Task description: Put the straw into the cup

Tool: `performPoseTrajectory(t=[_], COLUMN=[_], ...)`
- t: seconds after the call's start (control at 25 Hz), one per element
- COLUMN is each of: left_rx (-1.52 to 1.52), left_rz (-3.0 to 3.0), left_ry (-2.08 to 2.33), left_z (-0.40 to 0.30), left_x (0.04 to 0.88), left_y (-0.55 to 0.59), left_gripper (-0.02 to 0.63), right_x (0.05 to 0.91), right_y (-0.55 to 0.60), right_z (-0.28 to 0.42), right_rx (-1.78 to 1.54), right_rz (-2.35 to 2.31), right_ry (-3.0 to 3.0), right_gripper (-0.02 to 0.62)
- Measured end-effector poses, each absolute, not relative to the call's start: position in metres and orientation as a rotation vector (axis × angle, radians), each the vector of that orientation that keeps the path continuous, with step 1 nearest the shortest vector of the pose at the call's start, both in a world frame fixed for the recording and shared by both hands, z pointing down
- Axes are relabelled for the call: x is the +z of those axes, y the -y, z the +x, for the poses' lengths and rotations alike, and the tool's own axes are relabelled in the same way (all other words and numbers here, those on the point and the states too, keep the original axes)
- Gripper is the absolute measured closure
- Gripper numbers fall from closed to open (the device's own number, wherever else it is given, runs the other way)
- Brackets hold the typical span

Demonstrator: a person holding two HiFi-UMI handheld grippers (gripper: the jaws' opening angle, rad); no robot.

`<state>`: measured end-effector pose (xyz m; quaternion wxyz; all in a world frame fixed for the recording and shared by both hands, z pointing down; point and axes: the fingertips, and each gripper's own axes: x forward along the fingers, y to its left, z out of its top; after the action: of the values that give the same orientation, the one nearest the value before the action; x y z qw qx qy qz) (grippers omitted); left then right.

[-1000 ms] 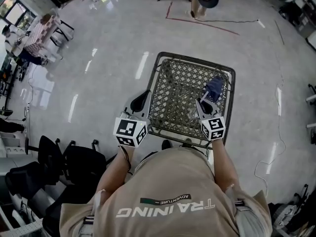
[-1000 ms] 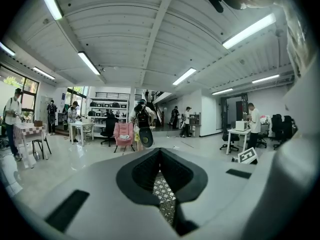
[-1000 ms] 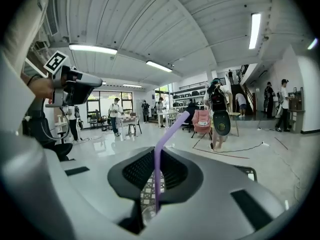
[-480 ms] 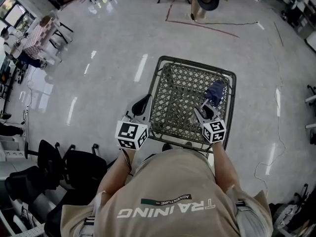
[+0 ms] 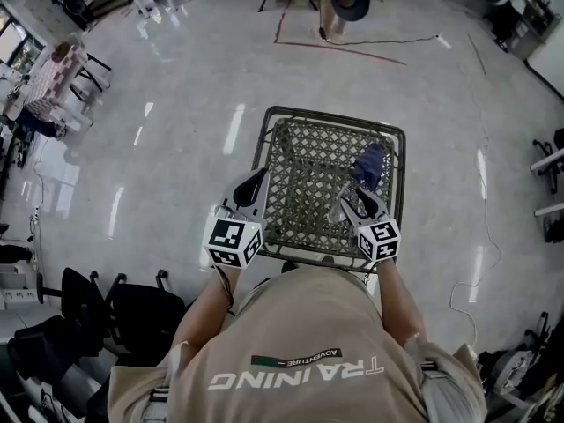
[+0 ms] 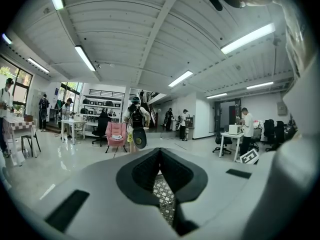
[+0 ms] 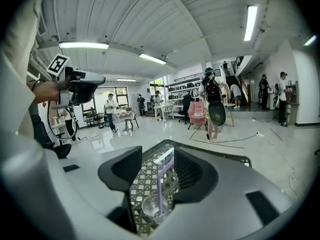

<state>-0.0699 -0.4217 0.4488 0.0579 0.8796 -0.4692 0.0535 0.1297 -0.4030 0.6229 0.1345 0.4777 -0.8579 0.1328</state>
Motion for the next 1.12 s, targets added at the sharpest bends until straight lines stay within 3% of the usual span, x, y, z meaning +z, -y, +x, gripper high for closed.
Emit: performPoseTrajectory(t=[0.12, 0.36, 0.44, 0.8, 1.12], left_rx=[0.142, 0.109, 0.081, -0.038, -0.037], left_rz=[2.673, 2.707, 2.727, 2.784, 2.831], left_ry=[1.417, 1.392, 1.386, 1.348, 1.315], left_z=[-0.07, -0.06, -0.056, -0.025, -0.014], left_x=[0.446, 0.442, 0.434, 0.4, 0.39], left_y=[0.422, 0.428, 0.428, 0.431, 0.425], left_gripper=[0.591, 0.591, 0.591, 0.591, 0.591], right_x=[0.583, 0.487, 0.462, 0.398, 0.391], right_y=[0.405, 0.414, 0.414, 0.404, 0.395], right_z=[0.128, 0.125, 0.126, 0.131, 0.118], right_rx=[0.279, 0.014, -0.059, -0.104, -0.125], right_rz=[1.427, 1.525, 1.552, 1.629, 1.568], right_ry=[2.549, 2.645, 2.632, 2.525, 2.592], right_gripper=[0.389, 0.543, 0.564, 0.578, 0.578])
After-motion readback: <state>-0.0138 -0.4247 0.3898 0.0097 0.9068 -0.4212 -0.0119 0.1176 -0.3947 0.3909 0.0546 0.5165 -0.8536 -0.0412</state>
